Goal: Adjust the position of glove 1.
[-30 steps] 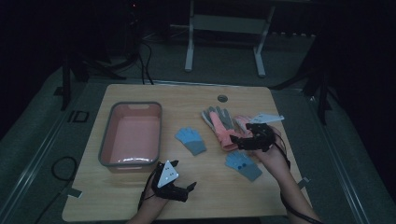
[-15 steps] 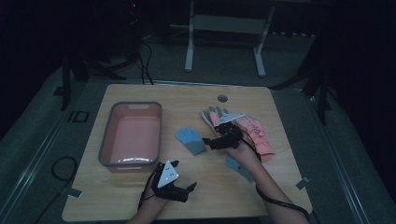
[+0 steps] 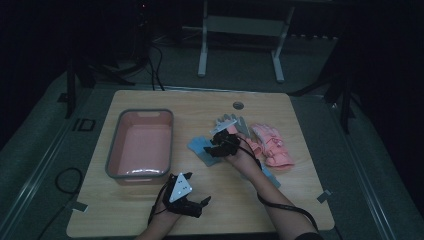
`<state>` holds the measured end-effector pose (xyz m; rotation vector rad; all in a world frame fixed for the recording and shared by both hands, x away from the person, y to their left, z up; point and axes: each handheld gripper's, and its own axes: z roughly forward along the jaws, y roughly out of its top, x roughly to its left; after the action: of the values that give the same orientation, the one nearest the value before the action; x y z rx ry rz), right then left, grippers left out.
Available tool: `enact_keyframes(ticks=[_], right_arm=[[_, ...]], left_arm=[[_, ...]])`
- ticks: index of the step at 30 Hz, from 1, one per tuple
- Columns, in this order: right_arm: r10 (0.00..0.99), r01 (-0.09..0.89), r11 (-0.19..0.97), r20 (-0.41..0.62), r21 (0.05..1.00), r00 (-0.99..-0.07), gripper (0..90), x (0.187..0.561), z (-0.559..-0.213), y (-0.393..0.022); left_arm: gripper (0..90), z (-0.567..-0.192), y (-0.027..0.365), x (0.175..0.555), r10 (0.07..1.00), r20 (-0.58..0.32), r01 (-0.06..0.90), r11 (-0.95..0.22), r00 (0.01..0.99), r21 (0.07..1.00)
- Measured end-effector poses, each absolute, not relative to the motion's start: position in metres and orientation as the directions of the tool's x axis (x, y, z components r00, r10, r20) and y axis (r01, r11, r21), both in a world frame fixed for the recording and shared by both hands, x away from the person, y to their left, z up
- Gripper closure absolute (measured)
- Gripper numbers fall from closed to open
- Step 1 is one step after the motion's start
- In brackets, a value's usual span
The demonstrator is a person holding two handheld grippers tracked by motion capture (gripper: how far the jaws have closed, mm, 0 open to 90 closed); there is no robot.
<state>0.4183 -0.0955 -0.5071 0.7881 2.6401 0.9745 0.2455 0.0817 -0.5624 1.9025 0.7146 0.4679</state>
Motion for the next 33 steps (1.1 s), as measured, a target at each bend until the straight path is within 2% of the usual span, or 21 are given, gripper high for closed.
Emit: enact_keyframes(ticks=[5, 8, 11, 13, 16, 17, 20, 28, 33], right_arm=[[0.539, 0.403, 0.661, -0.027, 0.633, -0.842, 59.8, 0.428, -0.519, -0.089], [0.518, 0.390, 0.681, -0.031, 0.620, -0.855, 64.3, 0.436, -0.529, -0.085], [0.518, 0.418, 0.696, -0.005, 0.584, -0.856, 66.0, 0.442, -0.541, -0.083], [0.524, 0.434, 0.673, 0.027, 0.599, -0.851, 68.9, 0.444, -0.542, -0.085], [0.529, 0.439, 0.669, 0.030, 0.600, -0.848, 71.4, 0.444, -0.542, -0.085], [0.535, 0.444, 0.669, 0.029, 0.597, -0.844, 79.4, 0.442, -0.542, -0.084], [0.555, 0.453, 0.661, 0.015, 0.598, -0.831, 83.8, 0.438, -0.543, -0.081], [0.619, 0.513, 0.603, 0.047, 0.612, -0.784, 87.0, 0.430, -0.538, -0.079], [0.651, 0.522, 0.556, 0.052, 0.647, -0.757, 87.1, 0.412, -0.515, -0.082]], left_arm=[[0.5, -0.562, 0.082, 0.246, 0.661, 0.006, 0.272, -0.317, 0.750, 0.909], [0.5, -0.562, 0.082, 0.246, 0.660, 0.005, 0.273, -0.317, 0.751, 0.908], [0.5, -0.562, 0.082, 0.246, 0.660, 0.004, 0.274, -0.317, 0.751, 0.908], [0.5, -0.562, 0.081, 0.246, 0.660, 0.006, 0.273, -0.318, 0.751, 0.908], [0.5, -0.562, 0.081, 0.246, 0.660, 0.008, 0.272, -0.320, 0.751, 0.907], [0.5, -0.562, 0.081, 0.246, 0.660, 0.006, 0.275, -0.321, 0.751, 0.906], [0.5, -0.562, 0.082, 0.246, 0.661, 0.004, 0.277, -0.319, 0.750, 0.906], [0.5, -0.562, 0.082, 0.245, 0.668, 0.008, 0.271, -0.313, 0.744, 0.910], [0.5, -0.562, 0.081, 0.246, 0.663, 0.013, 0.270, -0.323, 0.748, 0.907]])
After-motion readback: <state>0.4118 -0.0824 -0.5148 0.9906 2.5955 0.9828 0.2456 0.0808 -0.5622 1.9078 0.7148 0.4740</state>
